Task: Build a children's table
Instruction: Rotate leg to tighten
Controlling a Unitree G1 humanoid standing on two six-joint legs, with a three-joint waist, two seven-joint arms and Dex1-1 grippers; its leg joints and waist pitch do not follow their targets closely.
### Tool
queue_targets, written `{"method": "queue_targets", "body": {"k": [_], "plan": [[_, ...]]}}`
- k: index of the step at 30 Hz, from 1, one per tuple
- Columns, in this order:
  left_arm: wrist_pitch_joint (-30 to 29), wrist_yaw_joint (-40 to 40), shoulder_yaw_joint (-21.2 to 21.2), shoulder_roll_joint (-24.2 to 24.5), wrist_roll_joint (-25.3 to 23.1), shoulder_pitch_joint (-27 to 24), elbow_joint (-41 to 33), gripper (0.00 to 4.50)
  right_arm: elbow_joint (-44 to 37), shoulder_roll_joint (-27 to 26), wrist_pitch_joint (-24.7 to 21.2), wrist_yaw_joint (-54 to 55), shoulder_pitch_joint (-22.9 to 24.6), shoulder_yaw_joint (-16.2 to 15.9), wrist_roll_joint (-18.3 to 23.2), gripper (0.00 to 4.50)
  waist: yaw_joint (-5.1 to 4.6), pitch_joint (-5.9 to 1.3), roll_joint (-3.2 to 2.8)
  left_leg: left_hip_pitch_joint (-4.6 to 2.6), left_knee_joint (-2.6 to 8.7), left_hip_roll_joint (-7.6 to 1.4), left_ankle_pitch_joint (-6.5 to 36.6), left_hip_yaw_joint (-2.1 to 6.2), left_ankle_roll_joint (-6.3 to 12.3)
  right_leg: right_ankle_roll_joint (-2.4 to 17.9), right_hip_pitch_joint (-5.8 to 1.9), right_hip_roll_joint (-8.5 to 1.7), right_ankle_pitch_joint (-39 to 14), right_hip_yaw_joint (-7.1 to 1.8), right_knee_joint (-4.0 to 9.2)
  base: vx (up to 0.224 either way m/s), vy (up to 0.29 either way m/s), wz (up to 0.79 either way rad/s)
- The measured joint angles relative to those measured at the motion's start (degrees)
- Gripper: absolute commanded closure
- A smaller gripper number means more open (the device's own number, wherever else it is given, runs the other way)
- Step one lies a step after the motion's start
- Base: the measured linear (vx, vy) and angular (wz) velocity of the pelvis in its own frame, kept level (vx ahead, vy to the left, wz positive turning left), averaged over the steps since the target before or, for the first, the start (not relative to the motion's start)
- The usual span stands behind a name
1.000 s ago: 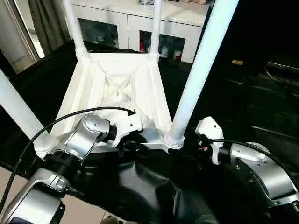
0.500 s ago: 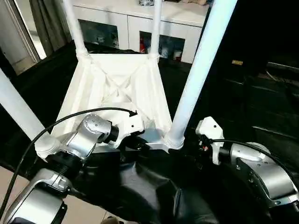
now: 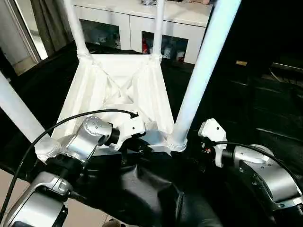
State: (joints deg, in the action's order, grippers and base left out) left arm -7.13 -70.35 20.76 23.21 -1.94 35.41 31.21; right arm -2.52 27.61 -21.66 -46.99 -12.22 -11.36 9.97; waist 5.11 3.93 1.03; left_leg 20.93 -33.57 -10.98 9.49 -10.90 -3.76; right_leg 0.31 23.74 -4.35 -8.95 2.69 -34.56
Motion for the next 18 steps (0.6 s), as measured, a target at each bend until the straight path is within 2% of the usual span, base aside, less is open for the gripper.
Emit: {"method": "queue_targets", "body": {"k": [18], "plan": [[0.2,0.3,-1.8,0.0,0.1,-2.7,-3.0,4.46,5.0,-3.9,0.0,1.6,-2.9,-0.3,-0.5,0.00,-0.09,-0.10,-0.05,0.00,-0.03,0.00,0.0,-0.05,0.00,-0.1,0.22,-0.01,-0.1,-0.04,-0.30,0.000,0.000,0.00]]}}
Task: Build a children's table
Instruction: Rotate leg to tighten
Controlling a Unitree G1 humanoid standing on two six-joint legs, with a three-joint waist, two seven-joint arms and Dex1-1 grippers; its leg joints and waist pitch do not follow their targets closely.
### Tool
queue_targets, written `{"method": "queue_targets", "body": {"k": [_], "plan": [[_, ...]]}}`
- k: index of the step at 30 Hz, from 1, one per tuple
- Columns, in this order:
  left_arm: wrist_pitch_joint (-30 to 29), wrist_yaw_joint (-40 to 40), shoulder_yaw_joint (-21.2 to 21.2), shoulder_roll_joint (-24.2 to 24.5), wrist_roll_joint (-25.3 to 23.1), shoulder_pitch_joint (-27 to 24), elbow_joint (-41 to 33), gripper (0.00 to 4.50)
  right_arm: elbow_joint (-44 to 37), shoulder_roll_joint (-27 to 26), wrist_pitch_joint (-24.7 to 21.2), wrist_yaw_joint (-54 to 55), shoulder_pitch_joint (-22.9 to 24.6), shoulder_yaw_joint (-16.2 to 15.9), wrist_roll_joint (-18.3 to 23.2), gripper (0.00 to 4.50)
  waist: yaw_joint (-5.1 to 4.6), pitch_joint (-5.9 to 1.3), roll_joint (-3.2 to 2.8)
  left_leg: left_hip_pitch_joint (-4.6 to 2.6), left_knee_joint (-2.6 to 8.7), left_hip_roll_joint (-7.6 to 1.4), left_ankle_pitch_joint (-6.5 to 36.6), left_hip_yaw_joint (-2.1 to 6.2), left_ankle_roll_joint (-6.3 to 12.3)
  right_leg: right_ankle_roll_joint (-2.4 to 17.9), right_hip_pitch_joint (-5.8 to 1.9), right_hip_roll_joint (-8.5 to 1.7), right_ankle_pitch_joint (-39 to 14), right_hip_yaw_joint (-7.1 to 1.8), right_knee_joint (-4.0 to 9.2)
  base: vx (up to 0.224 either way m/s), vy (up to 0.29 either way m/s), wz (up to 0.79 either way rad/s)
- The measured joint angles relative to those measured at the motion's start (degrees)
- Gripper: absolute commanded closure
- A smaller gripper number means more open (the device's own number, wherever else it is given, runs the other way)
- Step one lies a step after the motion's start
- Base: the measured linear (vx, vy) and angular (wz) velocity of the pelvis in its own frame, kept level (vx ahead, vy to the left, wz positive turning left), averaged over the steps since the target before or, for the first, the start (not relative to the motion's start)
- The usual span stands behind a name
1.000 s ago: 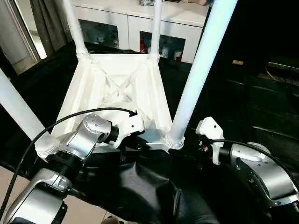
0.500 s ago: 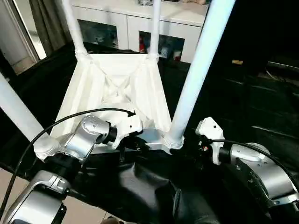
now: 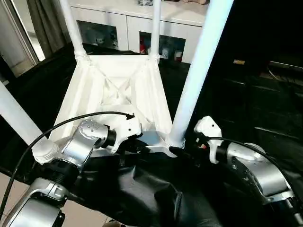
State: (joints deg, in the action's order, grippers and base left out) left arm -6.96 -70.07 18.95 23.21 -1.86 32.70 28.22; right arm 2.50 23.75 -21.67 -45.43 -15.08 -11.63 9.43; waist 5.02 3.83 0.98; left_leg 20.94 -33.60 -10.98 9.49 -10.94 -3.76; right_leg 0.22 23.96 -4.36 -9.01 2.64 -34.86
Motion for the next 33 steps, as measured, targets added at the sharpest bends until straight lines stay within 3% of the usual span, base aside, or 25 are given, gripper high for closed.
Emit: {"method": "queue_targets", "body": {"k": [2,19,24,28,33], "plan": [[0.0,0.1,0.0,0.0,0.0,-0.2,-0.3,4.46,0.0,-0.1,0.0,0.0,-0.2,0.0,0.1,0.00,0.00,0.00,-0.01,0.00,0.00,0.00,0.0,-0.02,0.00,0.0,0.00,-0.01,0.0,-0.02,0.00,0.000,0.000,0.00],[-0.6,0.2,-0.4,0.0,0.0,-0.7,-1.1,4.50,0.4,-0.6,0.0,-1.6,-0.2,0.0,1.2,1.59,-0.02,0.00,0.00,0.00,0.01,0.01,0.0,-0.04,0.00,-0.1,0.03,-0.02,0.0,-0.03,-0.02,0.000,0.000,0.00],[-1.2,0.7,-0.5,0.3,0.0,-1.2,-2.0,4.50,1.3,-1.1,1.5,-1.2,-0.2,0.0,0.9,1.76,-0.14,0.02,0.04,0.00,0.02,0.00,0.0,-0.04,0.00,-0.1,0.05,-0.02,-0.1,-0.02,-0.01,0.000,0.000,0.00],[-4.2,6.4,-1.6,-1.5,-0.7,-1.0,-1.7,4.50,6.0,-6.3,3.5,6.2,-1.6,1.3,-0.5,1.81,-1.00,0.04,0.24,0.01,0.00,0.00,0.0,-0.03,0.00,-0.1,0.05,-0.01,-0.1,-0.02,-0.04,0.000,0.000,0.00],[-10.2,18.3,-2.7,-8.7,-3.1,2.4,2.1,4.50,15.9,-14.3,6.5,20.6,-6.1,4.6,-3.1,1.84,-1.81,0.02,0.29,-0.09,-0.11,0.09,0.0,-0.01,0.00,-0.1,0.00,-0.08,-0.1,-0.02,0.09,0.000,0.000,0.00]]}}
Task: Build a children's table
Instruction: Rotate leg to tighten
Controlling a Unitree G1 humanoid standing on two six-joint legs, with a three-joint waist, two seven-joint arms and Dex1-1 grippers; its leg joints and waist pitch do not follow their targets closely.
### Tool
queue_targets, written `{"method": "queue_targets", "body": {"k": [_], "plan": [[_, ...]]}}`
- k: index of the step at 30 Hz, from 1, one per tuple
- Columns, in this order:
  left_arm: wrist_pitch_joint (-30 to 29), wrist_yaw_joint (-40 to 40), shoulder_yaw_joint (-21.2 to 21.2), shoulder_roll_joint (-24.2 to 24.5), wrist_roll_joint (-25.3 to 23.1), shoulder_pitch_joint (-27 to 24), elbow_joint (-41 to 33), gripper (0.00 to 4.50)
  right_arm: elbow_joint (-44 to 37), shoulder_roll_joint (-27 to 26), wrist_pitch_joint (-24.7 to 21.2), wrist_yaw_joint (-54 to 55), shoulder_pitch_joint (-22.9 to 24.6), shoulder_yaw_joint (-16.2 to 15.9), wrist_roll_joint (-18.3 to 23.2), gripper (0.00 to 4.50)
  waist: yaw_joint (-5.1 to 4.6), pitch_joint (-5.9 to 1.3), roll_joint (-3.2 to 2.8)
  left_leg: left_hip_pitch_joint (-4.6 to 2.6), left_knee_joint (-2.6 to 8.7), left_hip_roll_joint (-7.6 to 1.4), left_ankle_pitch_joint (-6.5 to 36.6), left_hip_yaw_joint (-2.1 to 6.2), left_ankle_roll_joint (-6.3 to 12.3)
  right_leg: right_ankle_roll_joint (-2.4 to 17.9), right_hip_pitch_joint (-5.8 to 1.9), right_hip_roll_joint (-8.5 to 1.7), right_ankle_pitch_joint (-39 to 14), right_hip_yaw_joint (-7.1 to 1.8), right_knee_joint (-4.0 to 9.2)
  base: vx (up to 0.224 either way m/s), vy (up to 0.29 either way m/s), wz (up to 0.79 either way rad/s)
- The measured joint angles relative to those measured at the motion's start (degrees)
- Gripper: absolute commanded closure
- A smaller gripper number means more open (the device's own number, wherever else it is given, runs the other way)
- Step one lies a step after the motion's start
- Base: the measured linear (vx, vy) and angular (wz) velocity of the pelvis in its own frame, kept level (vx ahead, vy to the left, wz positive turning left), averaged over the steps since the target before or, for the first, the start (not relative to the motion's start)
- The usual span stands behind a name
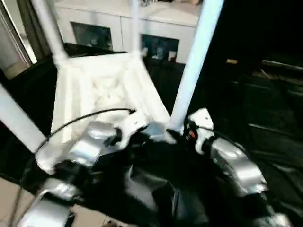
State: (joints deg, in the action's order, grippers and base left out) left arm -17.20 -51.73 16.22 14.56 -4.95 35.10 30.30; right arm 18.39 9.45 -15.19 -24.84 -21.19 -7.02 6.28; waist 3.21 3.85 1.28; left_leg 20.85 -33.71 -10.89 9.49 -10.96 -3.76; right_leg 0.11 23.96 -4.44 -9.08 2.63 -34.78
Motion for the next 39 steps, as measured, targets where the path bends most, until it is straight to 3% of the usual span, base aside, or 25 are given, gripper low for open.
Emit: {"method": "queue_targets", "body": {"k": [5,8,9,17,20,23,28,34,39], "plan": [[-2.4,9.7,-0.4,-6.0,-1.5,3.6,5.4,4.50,9.3,-4.0,1.6,8.8,-6.2,1.9,-1.9,1.84,-0.16,-0.07,-0.05,0.06,0.02,0.02,0.0,0.10,0.02,0.0,-0.17,-0.04,0.0,0.19,0.69,0.000,0.000,0.00],[-2.6,12.2,-0.4,-7.8,-2.3,4.3,6.8,4.50,12.1,-4.9,2.7,9.8,-7.4,3.6,-2.0,1.84,-0.11,-0.19,0.00,0.03,0.04,0.03,0.0,0.21,0.07,0.0,-0.49,-0.07,0.0,0.36,1.27,0.000,0.000,0.00],[-2.6,12.6,-0.4,-8.1,-2.7,4.4,7.0,4.50,12.8,-5.1,3.3,9.8,-7.5,4.1,-2.0,1.28,-0.11,-0.19,0.03,0.04,0.05,0.02,0.0,0.24,0.09,0.0,-0.59,-0.07,0.0,0.42,1.50,0.000,0.000,0.00],[-0.8,11.3,-0.5,-6.4,-2.6,3.7,6.3,4.50,13.6,-5.6,5.6,5.9,-7.4,4.9,0.4,0.67,-1.08,-0.17,0.07,0.02,0.10,0.22,0.1,0.29,0.23,0.0,-0.60,-0.80,0.0,1.30,1.74,0.000,0.000,0.00],[2.3,6.9,-0.5,-4.0,-1.3,1.4,3.6,4.50,9.8,-1.7,5.2,-1.2,-5.3,4.0,1.2,0.35,-0.86,-0.13,0.12,0.15,0.22,0.20,0.1,0.40,0.23,0.1,-0.45,-0.79,0.1,1.37,1.64,0.000,0.000,0.00],[3.5,0.5,0.0,-0.9,0.2,-0.6,0.4,4.50,4.9,2.8,4.1,-8.3,-4.5,1.5,1.9,0.12,-0.04,-0.13,0.10,0.16,0.29,0.16,0.1,0.39,0.23,0.1,-0.40,-0.78,0.6,1.37,1.55,0.000,0.000,0.00],[6.0,-12.7,1.9,4.8,3.7,-3.5,-4.6,4.50,-3.2,11.9,1.8,-21.3,-0.5,-1.9,3.5,0.12,2.48,-0.07,-0.11,0.22,0.78,-0.06,0.1,-0.14,0.21,0.1,-0.38,-0.75,0.7,1.19,1.41,0.000,0.000,0.00],[5.7,-18.5,2.3,7.4,5.6,-3.9,-6.5,4.50,-9.8,19.0,-1.0,-32.1,2.9,-3.9,5.4,0.12,3.12,0.02,-0.11,0.49,0.75,-0.11,0.1,-0.38,0.23,0.1,-0.18,-0.79,0.6,1.05,1.24,0.000,0.000,0.00],[5.7,-20.1,2.2,8.7,6.4,-3.9,-6.7,4.50,-11.1,19.9,-2.2,-35.0,3.4,-4.9,6.0,0.12,3.19,0.11,-0.13,0.63,0.77,-0.13,0.1,-0.38,0.24,0.1,0.01,-0.79,0.5,1.07,1.20,0.000,0.000,0.00]]}}
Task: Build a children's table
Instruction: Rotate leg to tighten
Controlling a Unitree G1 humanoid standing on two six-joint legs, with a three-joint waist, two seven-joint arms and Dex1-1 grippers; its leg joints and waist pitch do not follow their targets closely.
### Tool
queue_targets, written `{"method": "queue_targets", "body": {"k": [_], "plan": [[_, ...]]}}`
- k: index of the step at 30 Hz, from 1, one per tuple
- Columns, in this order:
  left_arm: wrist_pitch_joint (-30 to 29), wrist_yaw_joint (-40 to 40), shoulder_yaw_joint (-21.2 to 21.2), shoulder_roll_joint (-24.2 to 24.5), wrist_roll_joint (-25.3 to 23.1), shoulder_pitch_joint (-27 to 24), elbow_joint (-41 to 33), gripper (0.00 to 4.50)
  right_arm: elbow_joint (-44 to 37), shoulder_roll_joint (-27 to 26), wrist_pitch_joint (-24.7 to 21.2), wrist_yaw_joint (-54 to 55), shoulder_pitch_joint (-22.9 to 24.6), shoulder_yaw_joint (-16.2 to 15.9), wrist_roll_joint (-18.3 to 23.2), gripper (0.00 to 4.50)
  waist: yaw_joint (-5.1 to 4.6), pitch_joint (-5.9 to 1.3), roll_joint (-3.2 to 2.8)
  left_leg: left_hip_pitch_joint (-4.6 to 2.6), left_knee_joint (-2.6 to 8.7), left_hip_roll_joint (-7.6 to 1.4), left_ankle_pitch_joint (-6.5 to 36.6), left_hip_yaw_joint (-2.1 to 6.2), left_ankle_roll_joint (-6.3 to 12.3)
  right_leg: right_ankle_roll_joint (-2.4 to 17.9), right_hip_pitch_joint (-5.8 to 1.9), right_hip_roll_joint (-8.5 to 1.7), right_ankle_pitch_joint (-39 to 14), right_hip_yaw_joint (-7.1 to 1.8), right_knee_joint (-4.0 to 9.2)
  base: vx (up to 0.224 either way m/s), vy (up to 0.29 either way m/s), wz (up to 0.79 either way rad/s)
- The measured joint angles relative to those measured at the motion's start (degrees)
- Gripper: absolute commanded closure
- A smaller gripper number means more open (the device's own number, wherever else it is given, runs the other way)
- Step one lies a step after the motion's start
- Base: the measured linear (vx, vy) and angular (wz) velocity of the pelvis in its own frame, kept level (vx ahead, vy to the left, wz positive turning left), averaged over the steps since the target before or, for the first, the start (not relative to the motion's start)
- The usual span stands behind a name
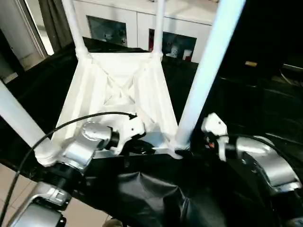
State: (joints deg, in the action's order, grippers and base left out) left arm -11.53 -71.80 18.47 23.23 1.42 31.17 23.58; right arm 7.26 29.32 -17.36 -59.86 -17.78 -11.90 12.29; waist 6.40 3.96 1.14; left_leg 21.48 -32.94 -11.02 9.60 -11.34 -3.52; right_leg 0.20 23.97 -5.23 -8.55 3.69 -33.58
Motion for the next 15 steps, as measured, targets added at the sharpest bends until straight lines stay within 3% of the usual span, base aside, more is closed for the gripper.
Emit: {"method": "queue_targets", "body": {"k": [2,4,15], "plan": [[0.0,-0.4,-0.1,0.3,0.0,0.0,0.0,4.50,0.0,0.0,-0.1,-0.1,0.0,0.0,0.4,0.12,0.00,0.04,0.04,0.00,0.00,0.00,0.0,0.00,0.00,0.0,-0.01,-0.01,0.0,0.00,0.00,0.000,0.000,0.00],[0.0,-0.6,-0.1,0.5,0.1,0.0,-0.2,4.50,0.0,-0.4,-0.6,-0.1,-0.1,0.0,0.6,0.48,-0.03,0.10,0.15,0.00,0.00,0.00,0.0,0.01,-0.01,0.0,-0.02,-0.01,0.0,0.00,0.00,0.000,0.000,0.00],[-0.6,-1.2,0.0,1.3,0.4,-0.9,-2.1,4.50,0.0,-1.4,-1.3,-0.5,-0.3,-0.1,0.8,1.17,-0.08,0.23,0.35,0.00,0.02,0.00,0.0,0.01,-0.01,-0.1,-0.01,-0.01,-0.1,0.00,0.00,0.000,0.000,0.00]]}}
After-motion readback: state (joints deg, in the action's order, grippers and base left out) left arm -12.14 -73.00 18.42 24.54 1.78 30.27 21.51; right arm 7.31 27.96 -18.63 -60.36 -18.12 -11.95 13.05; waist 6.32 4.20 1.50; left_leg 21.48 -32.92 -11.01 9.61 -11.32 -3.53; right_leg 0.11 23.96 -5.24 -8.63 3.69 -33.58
